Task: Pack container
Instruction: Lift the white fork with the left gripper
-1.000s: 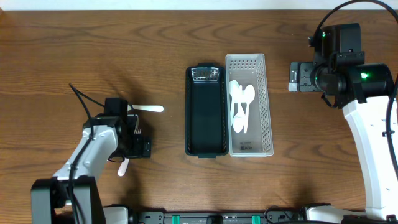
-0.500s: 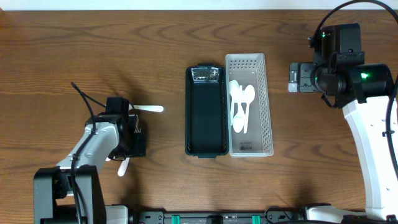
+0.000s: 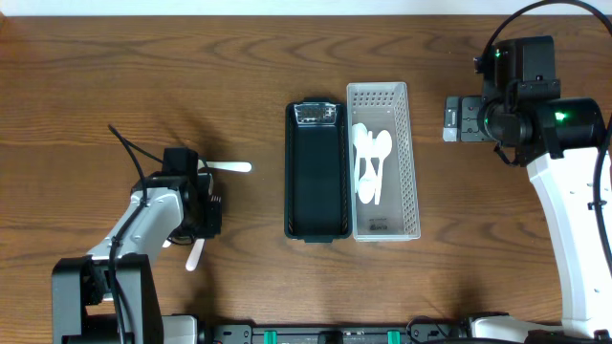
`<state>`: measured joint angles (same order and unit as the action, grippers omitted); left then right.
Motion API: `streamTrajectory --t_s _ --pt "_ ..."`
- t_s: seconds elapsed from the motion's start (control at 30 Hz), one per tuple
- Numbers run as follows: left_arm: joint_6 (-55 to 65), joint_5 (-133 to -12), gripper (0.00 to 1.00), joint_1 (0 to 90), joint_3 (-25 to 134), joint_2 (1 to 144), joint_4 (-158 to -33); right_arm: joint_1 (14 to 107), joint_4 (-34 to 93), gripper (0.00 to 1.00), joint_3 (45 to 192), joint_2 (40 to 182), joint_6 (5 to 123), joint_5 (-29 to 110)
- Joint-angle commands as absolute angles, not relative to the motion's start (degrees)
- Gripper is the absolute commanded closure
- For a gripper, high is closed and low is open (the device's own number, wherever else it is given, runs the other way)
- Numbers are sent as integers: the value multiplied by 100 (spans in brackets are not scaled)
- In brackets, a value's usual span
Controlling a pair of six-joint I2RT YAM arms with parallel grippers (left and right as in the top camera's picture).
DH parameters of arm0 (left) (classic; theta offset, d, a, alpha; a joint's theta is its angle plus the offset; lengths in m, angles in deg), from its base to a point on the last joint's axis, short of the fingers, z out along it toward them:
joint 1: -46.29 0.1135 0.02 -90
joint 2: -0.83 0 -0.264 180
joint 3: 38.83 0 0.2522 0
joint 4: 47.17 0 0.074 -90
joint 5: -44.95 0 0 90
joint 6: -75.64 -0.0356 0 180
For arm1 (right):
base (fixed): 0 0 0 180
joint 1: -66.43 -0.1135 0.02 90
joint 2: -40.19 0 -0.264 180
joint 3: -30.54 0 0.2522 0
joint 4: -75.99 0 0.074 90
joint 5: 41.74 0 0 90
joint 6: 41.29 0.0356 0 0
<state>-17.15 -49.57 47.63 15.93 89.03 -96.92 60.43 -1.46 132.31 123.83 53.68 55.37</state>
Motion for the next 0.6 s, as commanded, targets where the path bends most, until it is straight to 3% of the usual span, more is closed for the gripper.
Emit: streamTrajectory --t_s 0.0,0.2,0.37,0.57 --pt "-1689 -5022 77 4759 1566 9043 -9585 6080 -170 5 13209 12389 5335 5533" --pt "-1686 -5022 81 4759 1577 9041 -9430 6080 -181 4 13209 12389 5335 5533" --pt "-1686 -5022 91 4759 1577 9041 -9380 6080 -191 4 13209 12389 5335 5533" --pt "-1686 -5022 93 4759 1603 9039 -9334 6080 -189 4 13209 12389 5335 5535"
